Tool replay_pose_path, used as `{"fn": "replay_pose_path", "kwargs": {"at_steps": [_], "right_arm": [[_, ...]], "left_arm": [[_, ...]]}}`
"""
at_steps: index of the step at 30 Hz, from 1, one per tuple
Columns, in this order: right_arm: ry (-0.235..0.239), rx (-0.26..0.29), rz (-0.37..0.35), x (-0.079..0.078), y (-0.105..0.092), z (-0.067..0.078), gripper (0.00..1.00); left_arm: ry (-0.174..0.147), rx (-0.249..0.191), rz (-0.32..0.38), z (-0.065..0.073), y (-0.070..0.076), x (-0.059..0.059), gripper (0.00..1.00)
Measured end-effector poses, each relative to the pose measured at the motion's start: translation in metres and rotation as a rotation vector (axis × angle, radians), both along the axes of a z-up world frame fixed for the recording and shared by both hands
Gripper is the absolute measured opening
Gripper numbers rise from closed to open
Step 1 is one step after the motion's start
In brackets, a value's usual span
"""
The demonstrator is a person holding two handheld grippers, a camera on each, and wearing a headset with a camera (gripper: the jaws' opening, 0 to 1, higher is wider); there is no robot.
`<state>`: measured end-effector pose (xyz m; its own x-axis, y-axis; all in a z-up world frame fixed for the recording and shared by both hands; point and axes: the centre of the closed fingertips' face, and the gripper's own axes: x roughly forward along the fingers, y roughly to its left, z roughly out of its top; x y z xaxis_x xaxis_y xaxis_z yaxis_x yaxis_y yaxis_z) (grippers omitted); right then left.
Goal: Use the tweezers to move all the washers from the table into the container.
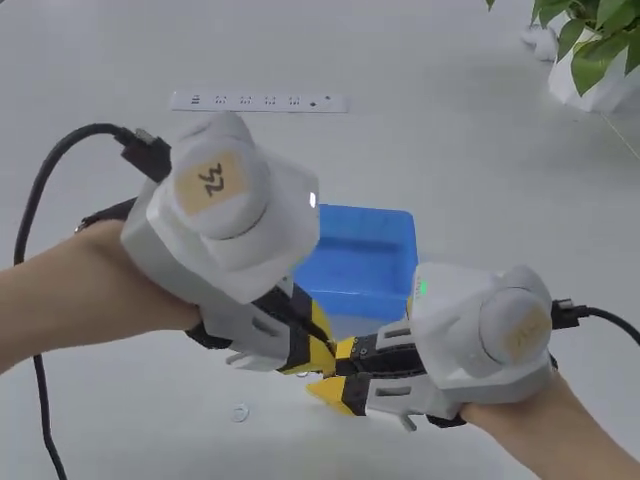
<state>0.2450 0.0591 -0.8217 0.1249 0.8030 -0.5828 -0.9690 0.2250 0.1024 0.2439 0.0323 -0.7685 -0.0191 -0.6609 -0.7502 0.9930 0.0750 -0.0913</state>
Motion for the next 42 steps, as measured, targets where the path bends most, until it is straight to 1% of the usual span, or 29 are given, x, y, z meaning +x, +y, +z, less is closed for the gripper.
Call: {"fn": "replay_pose_path", "kwargs": {"at_steps": [2,3,5,6,7,8,9,10,11,12,13,14,15,16,18,19,21,22,24,25,26,28,30,33,34,36,37,39,42], "right_arm": [[-0.005,-0.007,-0.002,0.001,-0.001,0.0,0.05],[-0.005,-0.008,0.0,0.001,-0.001,0.0,0.05],[-0.008,-0.007,0.0,0.001,-0.001,0.0,0.04],[-0.013,-0.008,0.0,0.0,-0.001,0.0,0.04],[-0.021,-0.012,-0.002,0.0,-0.001,0.0,0.04],[-0.025,-0.013,-0.006,0.0,-0.001,0.0,0.04],[-0.022,-0.01,-0.013,0.0,-0.002,0.0,0.04],[-0.018,-0.006,-0.023,0.001,-0.002,0.0,0.04],[-0.011,-0.001,-0.037,0.002,-0.003,0.0,0.04],[0.003,0.006,-0.058,0.003,-0.004,0.0,0.04],[0.011,0.011,-0.067,0.004,-0.005,0.0,0.04],[0.02,0.017,-0.08,0.005,-0.006,0.0,0.04],[0.031,0.021,-0.091,0.006,-0.006,0.0,0.04],[0.043,0.027,-0.104,0.007,-0.007,0.0,0.04],[0.06,0.037,-0.125,0.008,-0.009,0.0,0.04],[0.068,0.042,-0.131,0.008,-0.01,0.001,0.04],[0.085,0.055,-0.149,0.008,-0.011,0.001,0.04],[0.103,0.066,-0.166,0.008,-0.012,0.001,0.04],[0.131,0.085,-0.191,0.009,-0.013,0.001,0.04],[0.141,0.094,-0.202,0.01,-0.015,0.002,0.04],[0.149,0.101,-0.211,0.011,-0.016,0.002,0.04],[0.173,0.117,-0.233,0.013,-0.019,0.004,0.04],[0.178,0.126,-0.249,0.016,-0.021,0.005,0.04],[0.175,0.128,-0.268,0.019,-0.026,0.009,0.04],[0.176,0.131,-0.274,0.02,-0.027,0.011,0.04],[0.18,0.137,-0.286,0.022,-0.029,0.015,0.04],[0.18,0.139,-0.289,0.022,-0.03,0.017,0.04],[0.181,0.148,-0.298,0.024,-0.032,0.024,0.04],[0.189,0.179,-0.32,0.028,-0.034,0.035,0.04]], "left_arm": [[0.009,-0.049,0.067,0.003,0.002,0.001,0.15],[0.007,-0.07,0.103,0.004,0.004,0.003,0.24],[0.009,-0.104,0.187,0.007,0.011,0.004,0.35],[-0.003,-0.122,0.222,0.008,0.014,0.005,0.41],[-0.021,-0.152,0.281,0.011,0.019,0.006,0.45],[-0.025,-0.172,0.323,0.013,0.022,0.006,0.5],[-0.022,-0.218,0.382,0.017,0.026,0.003,0.57],[-0.018,-0.251,0.426,0.02,0.028,0.002,0.63],[-0.012,-0.3,0.489,0.024,0.031,-0.001,0.67],[-0.012,-0.332,0.532,0.026,0.034,-0.002,0.71],[-0.022,-0.364,0.575,0.029,0.037,-0.002,0.75],[-0.04,-0.407,0.632,0.032,0.043,-0.003,0.78],[-0.053,-0.42,0.668,0.032,0.047,-0.003,0.8],[-0.078,-0.438,0.722,0.033,0.054,-0.003,0.82],[-0.118,-0.458,0.785,0.034,0.062,-0.004,0.85],[-0.134,-0.461,0.799,0.034,0.064,-0.005,0.86],[-0.2,-0.461,0.843,0.037,0.071,-0.004,0.88],[-0.211,-0.47,0.853,0.038,0.072,-0.005,0.9],[-0.251,-0.477,0.876,0.042,0.073,-0.005,0.91],[-0.265,-0.498,0.885,0.044,0.073,-0.005,0.92],[-0.265,-0.504,0.889,0.044,0.072,-0.006,0.93],[-0.29,-0.525,0.922,0.046,0.075,-0.004,0.94],[-0.307,-0.532,0.946,0.047,0.078,-0.002,0.95],[-0.344,-0.538,0.966,0.05,0.084,0.002,0.95],[-0.368,-0.548,0.981,0.053,0.087,0.004,0.95],[-0.38,-0.554,0.996,0.055,0.091,0.004,0.95],[-0.378,-0.567,1.004,0.057,0.092,0.004,0.94],[-0.369,-0.607,1.019,0.06,0.096,0.005,0.92],[-0.375,-0.631,1.042,0.063,0.102,0.007,0.9]]}}
